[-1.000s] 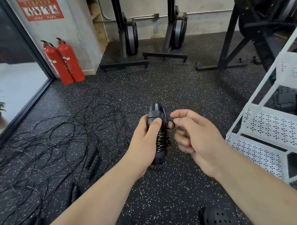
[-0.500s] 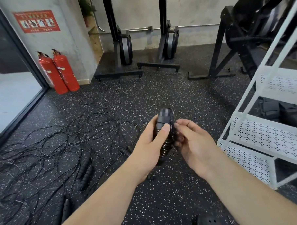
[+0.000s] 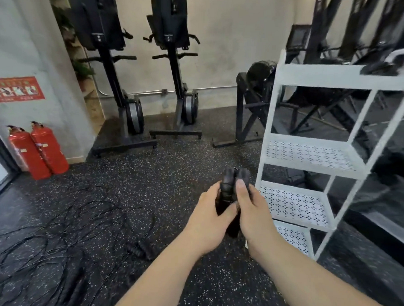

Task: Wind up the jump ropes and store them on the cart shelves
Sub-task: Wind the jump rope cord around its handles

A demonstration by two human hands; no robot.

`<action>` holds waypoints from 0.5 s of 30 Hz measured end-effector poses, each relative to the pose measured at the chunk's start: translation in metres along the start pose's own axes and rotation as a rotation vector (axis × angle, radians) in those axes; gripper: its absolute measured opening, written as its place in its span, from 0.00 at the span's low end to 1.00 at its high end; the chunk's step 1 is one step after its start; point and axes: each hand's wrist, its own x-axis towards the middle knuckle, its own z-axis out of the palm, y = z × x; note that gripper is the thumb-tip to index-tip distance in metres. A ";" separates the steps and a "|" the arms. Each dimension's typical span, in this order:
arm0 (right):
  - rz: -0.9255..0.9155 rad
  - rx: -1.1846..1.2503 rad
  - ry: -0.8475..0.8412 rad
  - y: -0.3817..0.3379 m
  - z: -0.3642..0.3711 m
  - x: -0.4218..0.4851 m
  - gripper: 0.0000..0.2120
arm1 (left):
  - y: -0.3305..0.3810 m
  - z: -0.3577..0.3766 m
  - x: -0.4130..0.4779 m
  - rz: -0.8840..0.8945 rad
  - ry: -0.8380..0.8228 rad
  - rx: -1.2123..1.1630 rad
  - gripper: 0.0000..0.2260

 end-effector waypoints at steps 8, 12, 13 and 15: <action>0.163 0.181 0.187 -0.056 -0.068 0.007 0.18 | 0.064 0.066 0.013 0.138 -0.070 0.029 0.22; 0.189 0.244 0.184 -0.081 -0.101 0.014 0.18 | 0.087 0.092 0.027 0.199 -0.082 -0.032 0.19; 0.169 0.215 0.170 -0.089 -0.109 0.016 0.18 | 0.096 0.097 0.031 0.189 -0.099 -0.075 0.18; 0.120 0.124 0.165 -0.106 -0.124 0.020 0.17 | 0.114 0.104 0.042 0.144 -0.130 -0.176 0.17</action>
